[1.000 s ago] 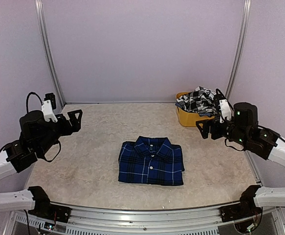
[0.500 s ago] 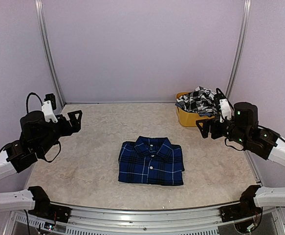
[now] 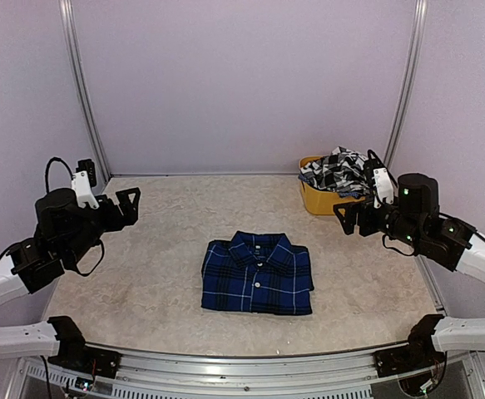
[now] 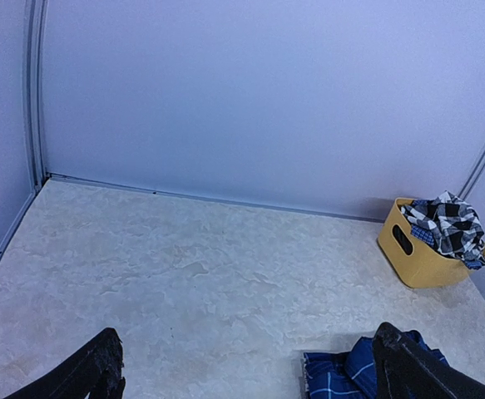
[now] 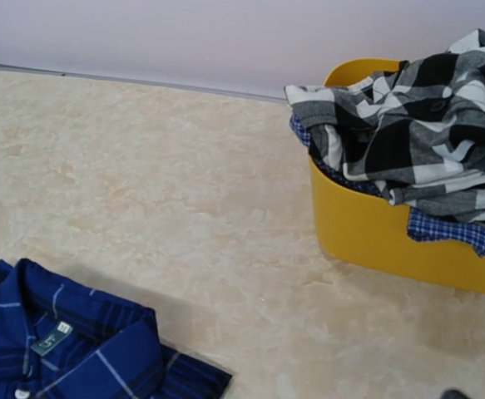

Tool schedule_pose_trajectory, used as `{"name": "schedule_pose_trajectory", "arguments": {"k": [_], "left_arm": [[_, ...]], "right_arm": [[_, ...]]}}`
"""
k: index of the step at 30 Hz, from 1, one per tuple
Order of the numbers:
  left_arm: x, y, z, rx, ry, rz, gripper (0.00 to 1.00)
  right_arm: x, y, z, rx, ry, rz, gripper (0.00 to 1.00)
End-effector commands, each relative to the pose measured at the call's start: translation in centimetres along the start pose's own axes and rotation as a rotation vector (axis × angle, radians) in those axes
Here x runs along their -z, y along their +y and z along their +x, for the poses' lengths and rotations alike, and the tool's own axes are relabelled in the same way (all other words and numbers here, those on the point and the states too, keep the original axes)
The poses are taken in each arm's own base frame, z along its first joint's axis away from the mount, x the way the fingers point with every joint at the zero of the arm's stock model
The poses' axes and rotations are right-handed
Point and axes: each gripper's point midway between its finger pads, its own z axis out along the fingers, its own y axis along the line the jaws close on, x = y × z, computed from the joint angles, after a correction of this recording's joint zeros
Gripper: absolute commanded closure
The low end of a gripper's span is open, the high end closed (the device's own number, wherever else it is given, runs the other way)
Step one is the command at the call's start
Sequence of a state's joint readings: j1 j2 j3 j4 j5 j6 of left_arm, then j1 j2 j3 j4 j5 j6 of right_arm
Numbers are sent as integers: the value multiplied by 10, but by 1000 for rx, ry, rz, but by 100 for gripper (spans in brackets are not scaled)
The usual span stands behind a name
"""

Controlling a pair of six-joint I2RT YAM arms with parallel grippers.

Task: Fold and stack the long sleeve shirts
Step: Reset both arms

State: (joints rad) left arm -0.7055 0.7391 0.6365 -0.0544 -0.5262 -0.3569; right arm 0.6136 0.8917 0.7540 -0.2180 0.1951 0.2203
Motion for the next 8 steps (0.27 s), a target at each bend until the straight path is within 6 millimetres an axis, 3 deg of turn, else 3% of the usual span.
{"name": "schedule_pose_trajectory", "arguments": {"k": [1,8], "left_arm": [[1,1,2,-15,5,-10,1],[2,2,4,-20,8,-14,1]], "right_arm": [[1,-2,-8,2,-18,6,0],[1,-2,-5,0,-14,3,1]]}}
